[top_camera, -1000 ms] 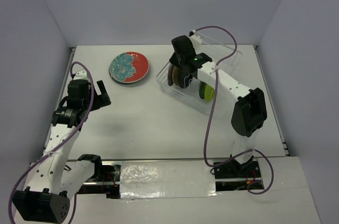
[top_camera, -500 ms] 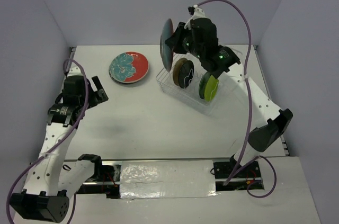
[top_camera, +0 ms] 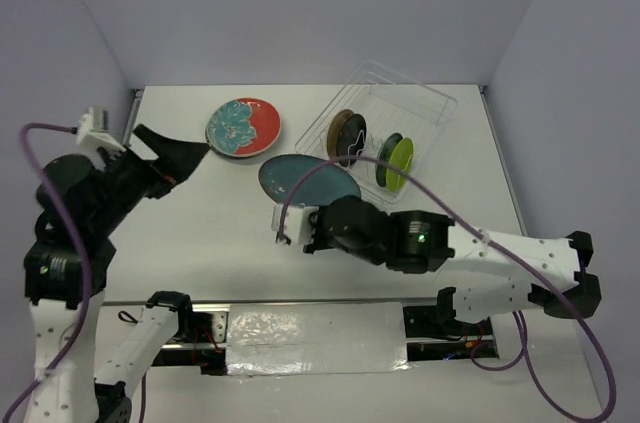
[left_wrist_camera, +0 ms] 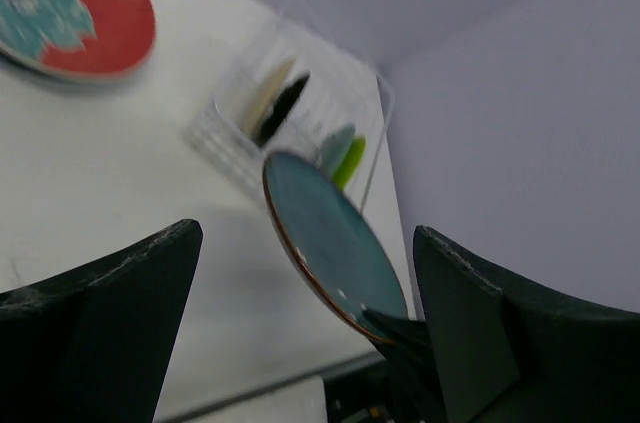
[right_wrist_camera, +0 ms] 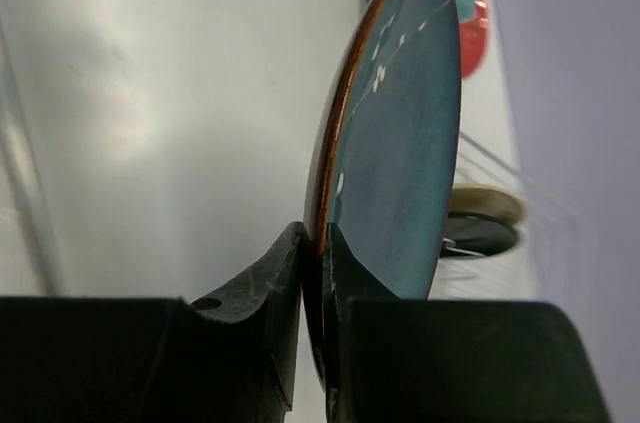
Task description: Unload the plates from the dish rack
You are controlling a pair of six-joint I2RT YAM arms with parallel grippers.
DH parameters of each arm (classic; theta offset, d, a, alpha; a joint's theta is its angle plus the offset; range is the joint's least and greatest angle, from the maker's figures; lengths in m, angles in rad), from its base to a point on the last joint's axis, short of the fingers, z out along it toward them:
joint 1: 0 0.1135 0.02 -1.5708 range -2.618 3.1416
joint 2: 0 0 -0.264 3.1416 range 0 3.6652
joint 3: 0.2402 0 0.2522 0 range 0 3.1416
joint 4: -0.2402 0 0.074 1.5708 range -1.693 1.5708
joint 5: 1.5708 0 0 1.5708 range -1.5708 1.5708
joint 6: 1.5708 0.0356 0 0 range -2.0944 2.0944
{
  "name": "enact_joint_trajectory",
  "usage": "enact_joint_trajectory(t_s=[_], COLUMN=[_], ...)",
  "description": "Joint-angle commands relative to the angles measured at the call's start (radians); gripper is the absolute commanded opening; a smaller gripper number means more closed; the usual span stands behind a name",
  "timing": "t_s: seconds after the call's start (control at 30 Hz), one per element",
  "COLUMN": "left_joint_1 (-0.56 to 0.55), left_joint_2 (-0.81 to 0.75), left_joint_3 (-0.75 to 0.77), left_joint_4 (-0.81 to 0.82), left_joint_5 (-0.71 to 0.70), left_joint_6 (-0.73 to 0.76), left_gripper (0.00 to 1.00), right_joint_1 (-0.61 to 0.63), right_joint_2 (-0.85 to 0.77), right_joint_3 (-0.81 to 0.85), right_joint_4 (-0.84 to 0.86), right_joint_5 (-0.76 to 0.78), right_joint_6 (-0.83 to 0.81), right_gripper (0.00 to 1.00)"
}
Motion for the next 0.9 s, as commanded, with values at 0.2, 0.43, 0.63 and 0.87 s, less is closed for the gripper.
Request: enact_joint_trajectory(t_s=[0.2, 0.43, 0.63, 0.87], left_joint_1=[-0.004, -0.004, -0.003, -0.003], left_joint_2=[0.026, 0.049, 0.052, 0.055], left_joint_3=[-0.314, -0.369, -0.429, -0.398], left_joint_4=[0.110, 0.165, 0.145, 0.087], left_joint_5=[0.350, 0.404, 0.369, 0.120], left_joint_6=[-0.085, -0.082, -0.041, 0.007], left_gripper=[0.98, 0.81, 0.22, 0.00], right_joint_1=[0.188, 0.228, 0.235, 0.213], right_joint_2=[0.129, 0.238, 0.281, 0.252], right_joint_3=[-0.060, -0.006, 0.001, -0.034], right_joint_4=[0.516, 0.590, 0.678, 0.690], right_joint_5=[0.563, 0.561, 0.584, 0.571], right_joint_6=[-0.503, -0.576, -0.630, -0.516], right_gripper=[0.00, 0.00, 0.00, 0.65])
